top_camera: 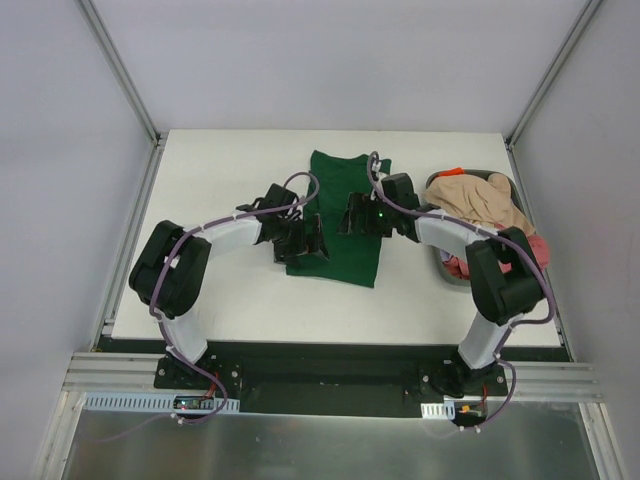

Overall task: Fold and stack the t-shirts
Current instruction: Fold the folded rectangular tshirt in 1/3 of the way

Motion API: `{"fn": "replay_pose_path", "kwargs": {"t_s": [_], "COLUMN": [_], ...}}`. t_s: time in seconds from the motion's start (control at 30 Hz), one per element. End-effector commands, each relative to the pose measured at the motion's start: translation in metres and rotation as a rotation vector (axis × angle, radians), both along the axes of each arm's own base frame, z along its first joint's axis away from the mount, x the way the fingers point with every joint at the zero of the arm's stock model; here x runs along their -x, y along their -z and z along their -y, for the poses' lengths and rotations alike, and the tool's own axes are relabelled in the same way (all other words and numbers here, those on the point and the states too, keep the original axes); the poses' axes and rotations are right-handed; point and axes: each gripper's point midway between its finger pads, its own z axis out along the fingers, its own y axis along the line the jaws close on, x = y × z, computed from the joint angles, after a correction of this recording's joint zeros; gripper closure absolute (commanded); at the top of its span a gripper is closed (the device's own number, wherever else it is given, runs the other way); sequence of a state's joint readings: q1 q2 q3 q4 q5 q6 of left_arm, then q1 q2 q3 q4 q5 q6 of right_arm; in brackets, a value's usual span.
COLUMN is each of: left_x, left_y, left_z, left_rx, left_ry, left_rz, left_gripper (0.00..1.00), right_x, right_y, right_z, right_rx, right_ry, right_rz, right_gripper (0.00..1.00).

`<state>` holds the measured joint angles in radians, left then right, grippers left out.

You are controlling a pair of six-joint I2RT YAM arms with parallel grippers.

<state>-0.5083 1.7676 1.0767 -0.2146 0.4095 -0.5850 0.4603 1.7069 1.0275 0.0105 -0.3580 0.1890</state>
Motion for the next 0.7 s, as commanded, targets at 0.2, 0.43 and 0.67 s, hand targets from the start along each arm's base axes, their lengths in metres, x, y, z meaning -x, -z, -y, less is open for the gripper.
{"fn": "replay_pose_path", "kwargs": {"t_s": [0.2,0.43,0.67], "left_x": [0.020,0.035,0.064], "left_y": [0.026,0.026,0.036], "left_z": [-0.012,-0.020,-0.035], "left_rx": [-0.027,-0.040,-0.073], "left_ry": [-0.017,-0.044,-0.062], "left_rz": [-0.063,-0.074,-0.095], "left_gripper": [0.01,0.01,0.01], "right_x": [-0.048,-0.002,0.079], "right_y": [0.003,-0.030,-0.021], "right_z": [0.001,0.006,-0.004], "right_rx": [0.057,0.070,0.025], "right_ry": [0.048,-0.031,-0.158], "right_rz": [0.024,0.088,0.044], "right_gripper": [0.04,0.04,0.04]}}
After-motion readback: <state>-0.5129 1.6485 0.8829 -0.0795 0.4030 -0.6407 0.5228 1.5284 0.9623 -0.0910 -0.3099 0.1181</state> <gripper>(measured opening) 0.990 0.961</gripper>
